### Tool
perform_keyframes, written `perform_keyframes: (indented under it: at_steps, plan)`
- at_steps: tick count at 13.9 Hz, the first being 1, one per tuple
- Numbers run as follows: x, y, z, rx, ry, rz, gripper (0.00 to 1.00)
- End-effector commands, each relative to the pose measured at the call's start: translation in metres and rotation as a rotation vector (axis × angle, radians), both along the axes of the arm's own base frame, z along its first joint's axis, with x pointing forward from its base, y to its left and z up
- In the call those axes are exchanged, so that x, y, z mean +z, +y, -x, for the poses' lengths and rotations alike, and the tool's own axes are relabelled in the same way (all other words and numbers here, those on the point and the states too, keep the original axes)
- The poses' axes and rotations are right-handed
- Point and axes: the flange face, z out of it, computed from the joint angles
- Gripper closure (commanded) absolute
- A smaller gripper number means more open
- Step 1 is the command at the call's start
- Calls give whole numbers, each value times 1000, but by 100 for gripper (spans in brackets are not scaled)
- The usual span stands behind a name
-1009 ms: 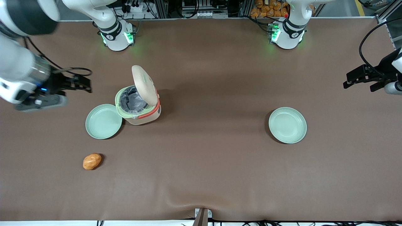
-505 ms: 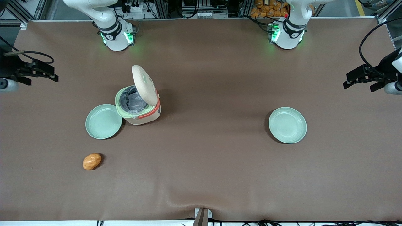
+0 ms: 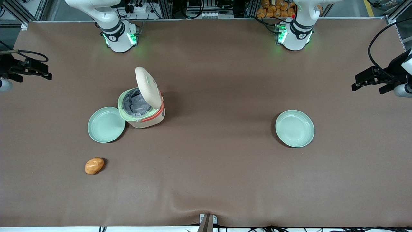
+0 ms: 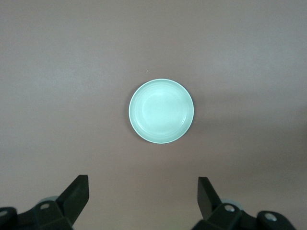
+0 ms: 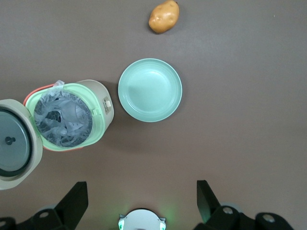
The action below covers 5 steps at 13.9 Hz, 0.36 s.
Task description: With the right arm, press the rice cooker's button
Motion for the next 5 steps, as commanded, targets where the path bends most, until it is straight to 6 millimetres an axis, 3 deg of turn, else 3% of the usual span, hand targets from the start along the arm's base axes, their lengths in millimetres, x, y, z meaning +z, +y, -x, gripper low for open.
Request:
perform_keyframes:
  at_steps: [1,5]
  plan:
    - [8,-4,7,-7,-1,23,0]
    - [8,-7,7,-11,-1,22,0]
